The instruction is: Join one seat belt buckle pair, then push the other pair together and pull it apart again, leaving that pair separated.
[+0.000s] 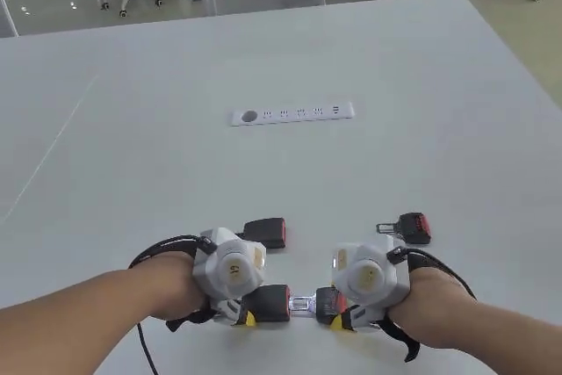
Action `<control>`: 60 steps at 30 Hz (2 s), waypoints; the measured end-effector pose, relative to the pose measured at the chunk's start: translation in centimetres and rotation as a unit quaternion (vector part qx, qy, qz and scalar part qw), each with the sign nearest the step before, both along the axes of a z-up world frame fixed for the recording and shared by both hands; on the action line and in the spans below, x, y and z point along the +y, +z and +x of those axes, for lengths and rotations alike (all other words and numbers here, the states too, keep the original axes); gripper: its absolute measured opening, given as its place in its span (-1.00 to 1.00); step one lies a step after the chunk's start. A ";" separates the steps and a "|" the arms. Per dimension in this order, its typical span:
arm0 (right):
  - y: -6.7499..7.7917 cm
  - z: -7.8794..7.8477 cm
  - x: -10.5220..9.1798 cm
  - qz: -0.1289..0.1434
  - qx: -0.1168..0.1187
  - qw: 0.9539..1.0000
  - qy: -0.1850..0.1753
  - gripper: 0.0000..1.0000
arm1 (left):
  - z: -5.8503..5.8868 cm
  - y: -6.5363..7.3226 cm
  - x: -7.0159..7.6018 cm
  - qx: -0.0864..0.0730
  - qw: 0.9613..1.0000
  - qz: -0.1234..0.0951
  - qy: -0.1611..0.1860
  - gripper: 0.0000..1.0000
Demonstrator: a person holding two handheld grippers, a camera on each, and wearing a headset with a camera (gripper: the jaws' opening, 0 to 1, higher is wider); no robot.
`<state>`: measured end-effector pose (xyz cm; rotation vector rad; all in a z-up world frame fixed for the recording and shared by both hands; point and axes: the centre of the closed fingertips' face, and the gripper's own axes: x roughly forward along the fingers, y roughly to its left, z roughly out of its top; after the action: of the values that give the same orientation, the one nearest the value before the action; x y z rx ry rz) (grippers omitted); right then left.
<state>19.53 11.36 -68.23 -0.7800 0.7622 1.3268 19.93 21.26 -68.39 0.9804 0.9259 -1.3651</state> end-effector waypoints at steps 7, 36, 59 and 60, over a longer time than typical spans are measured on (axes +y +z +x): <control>0.2 -0.1 0.8 0.007 -0.003 1.000 0.004 -0.32 | 0.1 0.0 0.0 0.001 1.000 0.005 -0.006 -0.36; 0.3 0.2 1.9 0.026 0.011 1.000 0.009 -0.38 | 0.0 -0.1 -0.1 0.006 1.000 0.004 -0.012 -0.37; 0.2 0.6 3.0 0.032 0.004 0.999 -0.002 -0.38 | -0.1 -0.1 0.0 0.003 1.000 0.006 -0.004 -0.38; 0.3 0.5 3.0 0.032 0.004 0.999 -0.003 -0.38 | -0.1 0.0 0.0 0.003 1.000 0.005 -0.005 -0.38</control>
<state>20.04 14.41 -67.97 -0.7226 0.7245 1.3433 19.85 21.23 -68.44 0.9911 0.9342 -1.3741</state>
